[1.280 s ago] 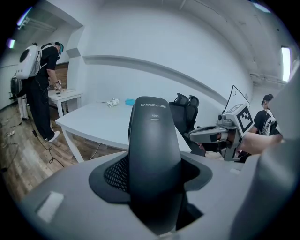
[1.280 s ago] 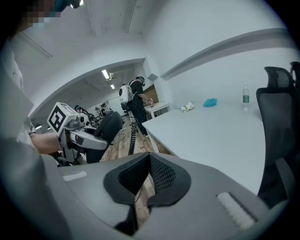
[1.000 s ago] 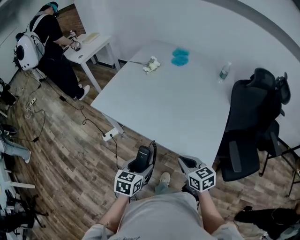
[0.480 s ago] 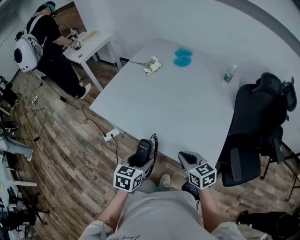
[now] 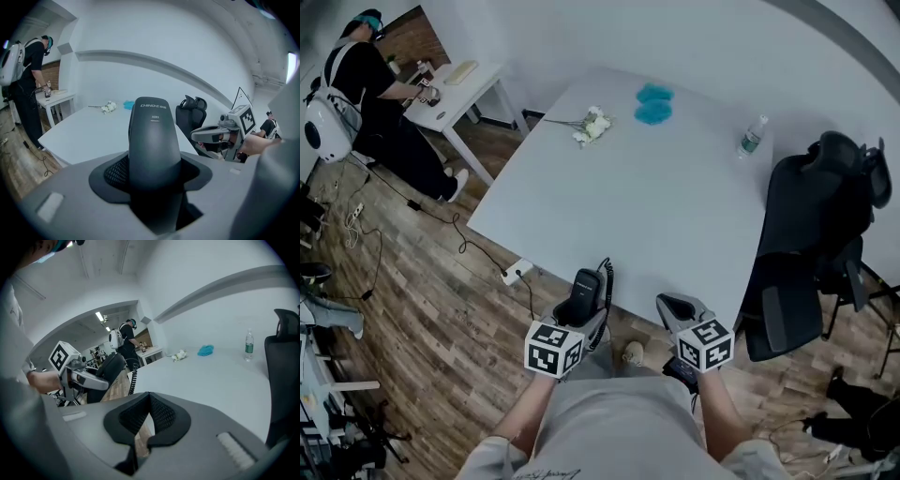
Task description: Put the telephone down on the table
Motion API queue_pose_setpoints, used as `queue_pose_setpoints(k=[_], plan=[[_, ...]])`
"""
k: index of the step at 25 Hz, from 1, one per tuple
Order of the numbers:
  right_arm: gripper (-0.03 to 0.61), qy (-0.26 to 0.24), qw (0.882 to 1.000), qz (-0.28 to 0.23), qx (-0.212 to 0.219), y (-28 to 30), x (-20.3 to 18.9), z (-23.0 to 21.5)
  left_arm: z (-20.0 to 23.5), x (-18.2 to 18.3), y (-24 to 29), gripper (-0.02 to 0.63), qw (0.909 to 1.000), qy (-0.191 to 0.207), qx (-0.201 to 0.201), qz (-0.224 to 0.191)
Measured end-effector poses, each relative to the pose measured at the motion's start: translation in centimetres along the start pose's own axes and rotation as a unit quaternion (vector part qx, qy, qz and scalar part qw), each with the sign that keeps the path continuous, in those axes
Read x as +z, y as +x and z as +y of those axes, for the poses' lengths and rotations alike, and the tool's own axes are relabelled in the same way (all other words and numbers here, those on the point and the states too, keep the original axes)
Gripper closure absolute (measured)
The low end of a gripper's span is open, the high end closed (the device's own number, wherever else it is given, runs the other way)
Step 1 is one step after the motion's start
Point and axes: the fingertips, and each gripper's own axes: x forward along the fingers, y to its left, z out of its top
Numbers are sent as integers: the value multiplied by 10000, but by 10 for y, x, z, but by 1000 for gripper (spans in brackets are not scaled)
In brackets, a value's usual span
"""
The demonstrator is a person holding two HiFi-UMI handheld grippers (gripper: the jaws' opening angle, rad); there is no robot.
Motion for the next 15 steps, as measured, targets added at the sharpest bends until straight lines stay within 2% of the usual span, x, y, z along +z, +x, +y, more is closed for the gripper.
queue_pose_setpoints(k=[15], plan=[[572,133,9993,-113,-317,27,25,-24,24,39,32,318,9993,207,-300,39]])
